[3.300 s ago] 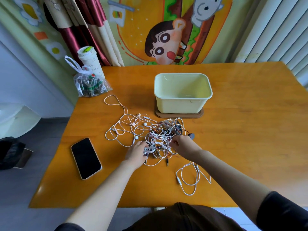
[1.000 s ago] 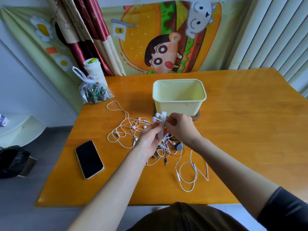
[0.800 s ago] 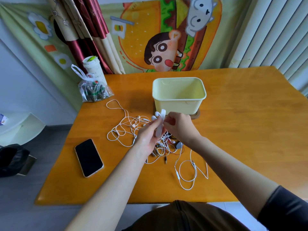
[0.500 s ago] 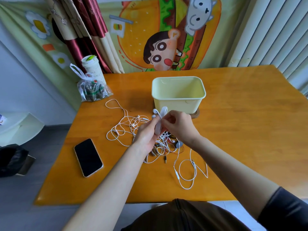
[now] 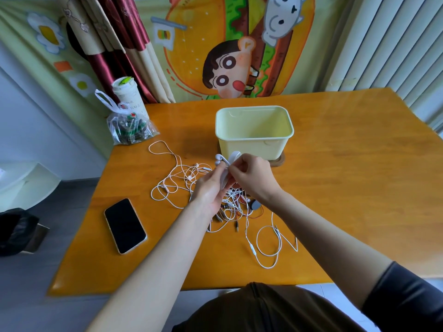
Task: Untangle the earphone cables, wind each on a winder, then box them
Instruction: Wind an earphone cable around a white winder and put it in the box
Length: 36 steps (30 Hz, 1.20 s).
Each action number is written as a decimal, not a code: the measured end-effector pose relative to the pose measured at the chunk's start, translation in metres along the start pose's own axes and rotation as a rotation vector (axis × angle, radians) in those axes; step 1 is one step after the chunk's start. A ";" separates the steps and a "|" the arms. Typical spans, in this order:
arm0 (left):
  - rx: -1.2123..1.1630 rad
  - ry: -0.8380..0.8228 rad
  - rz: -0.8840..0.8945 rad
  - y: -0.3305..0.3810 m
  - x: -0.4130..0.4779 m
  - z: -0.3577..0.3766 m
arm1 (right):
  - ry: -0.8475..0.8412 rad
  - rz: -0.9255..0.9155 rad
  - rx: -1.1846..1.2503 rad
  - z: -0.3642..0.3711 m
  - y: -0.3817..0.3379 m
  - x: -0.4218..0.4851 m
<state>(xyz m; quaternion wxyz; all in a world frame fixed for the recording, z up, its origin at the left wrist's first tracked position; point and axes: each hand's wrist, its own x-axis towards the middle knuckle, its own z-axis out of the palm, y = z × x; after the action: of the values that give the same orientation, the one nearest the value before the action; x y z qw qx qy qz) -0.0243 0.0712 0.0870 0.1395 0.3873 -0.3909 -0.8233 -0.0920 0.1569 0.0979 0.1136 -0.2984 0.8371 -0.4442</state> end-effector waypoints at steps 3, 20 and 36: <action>0.057 0.031 0.000 -0.001 0.001 0.000 | -0.003 0.006 0.005 0.000 -0.002 0.000; 0.106 0.039 0.091 0.007 -0.004 -0.001 | 0.030 -0.087 0.037 0.001 -0.002 0.000; 0.058 0.063 0.144 0.008 -0.005 -0.001 | 0.007 -0.164 -0.031 0.004 -0.004 -0.002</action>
<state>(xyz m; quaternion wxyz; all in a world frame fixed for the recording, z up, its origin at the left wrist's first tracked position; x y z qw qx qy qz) -0.0208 0.0686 0.0950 0.1994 0.3879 -0.4370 -0.7866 -0.0867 0.1539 0.0985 0.0689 -0.3662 0.8171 -0.4399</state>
